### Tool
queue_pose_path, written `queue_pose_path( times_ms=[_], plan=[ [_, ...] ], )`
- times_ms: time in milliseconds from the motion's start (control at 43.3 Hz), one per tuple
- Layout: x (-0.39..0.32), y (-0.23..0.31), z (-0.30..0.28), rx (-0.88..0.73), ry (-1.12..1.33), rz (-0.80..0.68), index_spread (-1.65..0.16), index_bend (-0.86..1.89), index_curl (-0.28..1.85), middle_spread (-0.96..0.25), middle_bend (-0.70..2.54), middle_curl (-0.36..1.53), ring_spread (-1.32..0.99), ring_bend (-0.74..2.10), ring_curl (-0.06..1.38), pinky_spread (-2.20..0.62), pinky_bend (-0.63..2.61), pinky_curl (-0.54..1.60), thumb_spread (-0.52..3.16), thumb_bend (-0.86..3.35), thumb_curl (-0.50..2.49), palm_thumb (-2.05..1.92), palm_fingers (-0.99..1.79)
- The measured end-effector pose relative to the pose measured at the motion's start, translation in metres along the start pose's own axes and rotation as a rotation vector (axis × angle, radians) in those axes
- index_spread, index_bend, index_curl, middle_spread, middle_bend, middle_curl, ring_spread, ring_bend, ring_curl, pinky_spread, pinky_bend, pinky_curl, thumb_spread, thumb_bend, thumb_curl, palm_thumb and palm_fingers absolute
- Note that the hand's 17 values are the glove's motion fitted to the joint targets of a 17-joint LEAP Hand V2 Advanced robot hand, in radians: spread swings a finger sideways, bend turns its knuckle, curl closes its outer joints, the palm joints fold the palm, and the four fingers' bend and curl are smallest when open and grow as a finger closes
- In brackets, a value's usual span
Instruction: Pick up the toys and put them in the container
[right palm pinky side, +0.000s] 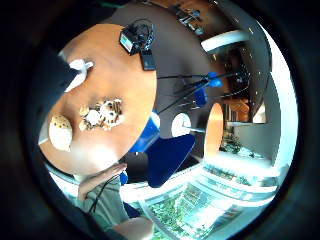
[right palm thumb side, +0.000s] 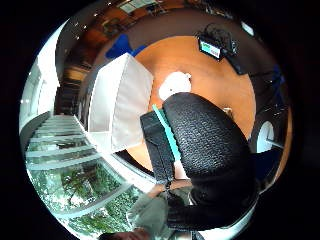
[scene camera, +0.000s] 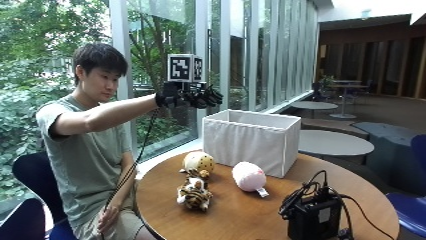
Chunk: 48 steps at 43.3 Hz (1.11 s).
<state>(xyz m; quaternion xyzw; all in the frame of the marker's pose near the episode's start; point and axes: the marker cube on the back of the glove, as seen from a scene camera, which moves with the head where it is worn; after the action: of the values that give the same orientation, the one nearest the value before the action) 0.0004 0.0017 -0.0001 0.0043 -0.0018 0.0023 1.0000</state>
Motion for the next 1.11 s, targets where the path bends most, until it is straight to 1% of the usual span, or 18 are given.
queue_pose_path(
  times_ms=[116, 254, 509, 647, 763, 878, 971, 1040, 1063, 1110],
  plan=[
    [0.002, 0.005, -0.003, 0.012, -0.013, 0.001, -0.16, 0.08, 0.03, -0.08, 0.14, 0.05, -0.04, 0.27, 0.06, -0.02, 0.56, 0.16, 0.77, -0.05, 0.0, -0.08, -0.07],
    [0.008, 0.012, -0.012, 0.03, 0.028, 0.02, -0.2, 0.08, 0.06, -0.1, 0.16, 0.09, -0.05, 0.32, 0.1, -0.03, 0.63, 0.21, 1.06, -0.05, 0.02, -0.08, -0.13],
    [0.01, 0.02, -0.022, 0.035, 0.03, 0.014, -0.22, 0.09, 0.1, -0.06, 0.17, 0.16, -0.07, 0.35, 0.15, -0.03, 0.66, 0.26, 1.29, -0.05, 0.05, -0.09, -0.16],
    [0.013, 0.021, -0.015, -0.004, -0.044, -0.033, -0.22, 0.09, 0.11, -0.05, 0.16, 0.18, -0.07, 0.35, 0.16, -0.03, 0.66, 0.27, 1.33, -0.06, 0.06, -0.1, -0.17],
    [0.017, 0.02, 0.008, -0.057, -0.092, -0.086, -0.22, 0.09, 0.13, -0.06, 0.15, 0.19, -0.07, 0.34, 0.18, -0.04, 0.66, 0.28, 1.35, -0.06, 0.06, -0.1, -0.18],
    [0.019, 0.015, 0.04, -0.117, -0.069, -0.059, -0.22, 0.09, 0.13, -0.07, 0.15, 0.2, -0.08, 0.32, 0.19, -0.03, 0.67, 0.3, 1.35, -0.05, 0.08, -0.08, -0.2],
    [0.017, 0.01, 0.08, -0.158, -0.059, -0.037, -0.22, 0.06, 0.13, -0.05, 0.14, 0.21, -0.07, 0.3, 0.19, -0.02, 0.69, 0.31, 1.32, -0.05, 0.1, -0.07, -0.25],
    [0.02, 0.001, 0.115, -0.178, -0.037, -0.01, -0.22, 0.04, 0.12, -0.05, 0.13, 0.2, -0.06, 0.29, 0.2, -0.01, 0.77, 0.33, 1.29, -0.05, 0.11, -0.07, -0.23],
    [0.02, -0.001, 0.127, -0.187, -0.029, -0.01, -0.22, 0.01, 0.11, -0.04, 0.11, 0.2, -0.05, 0.31, 0.2, 0.0, 0.85, 0.35, 1.28, -0.05, 0.11, -0.07, -0.2],
    [0.023, -0.004, 0.149, -0.21, 0.008, -0.053, -0.21, -0.01, 0.1, -0.03, 0.1, 0.2, -0.04, 0.33, 0.21, 0.01, 0.94, 0.37, 1.25, -0.05, 0.13, -0.06, -0.19]
  ],
)
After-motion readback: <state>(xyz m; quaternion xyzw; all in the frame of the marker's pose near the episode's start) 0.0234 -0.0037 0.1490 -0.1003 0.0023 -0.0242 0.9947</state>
